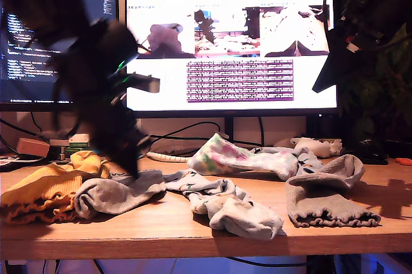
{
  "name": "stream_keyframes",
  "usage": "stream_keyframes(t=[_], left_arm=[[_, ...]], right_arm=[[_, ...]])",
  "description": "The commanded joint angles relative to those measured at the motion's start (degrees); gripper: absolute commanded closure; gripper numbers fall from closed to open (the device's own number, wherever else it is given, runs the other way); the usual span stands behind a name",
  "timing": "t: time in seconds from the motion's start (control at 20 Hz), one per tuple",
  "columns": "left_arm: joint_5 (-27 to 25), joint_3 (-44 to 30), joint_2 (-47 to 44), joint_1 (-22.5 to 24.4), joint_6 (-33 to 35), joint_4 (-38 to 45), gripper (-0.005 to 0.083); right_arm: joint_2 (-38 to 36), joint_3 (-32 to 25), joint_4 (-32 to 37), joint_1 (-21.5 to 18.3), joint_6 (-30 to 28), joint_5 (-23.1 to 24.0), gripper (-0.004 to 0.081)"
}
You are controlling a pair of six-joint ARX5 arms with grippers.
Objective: Pair up the socks based on colour and pattern, by placing them on top of one another
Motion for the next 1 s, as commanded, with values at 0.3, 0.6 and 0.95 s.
stream_keyframes(t=[0.3, 0.6, 0.95], left_arm=[[3.1, 0.1, -4.6, -2.2, -1.7, -4.6, 0.0785], [5.2, 0.1, -7.7, -2.1, -2.3, -6.0, 0.0785], [6.4, 0.1, -7.8, -2.2, -3.2, -5.9, 0.0785]], right_arm=[[7.2, -0.8, -5.9, 3.7, -9.1, -1.9, 0.0432], [13.9, -0.8, -1.4, 4.5, -15.2, 3.3, 0.0417], [17.0, -0.8, -1.7, 4.5, -19.3, 4.7, 0.0418]])
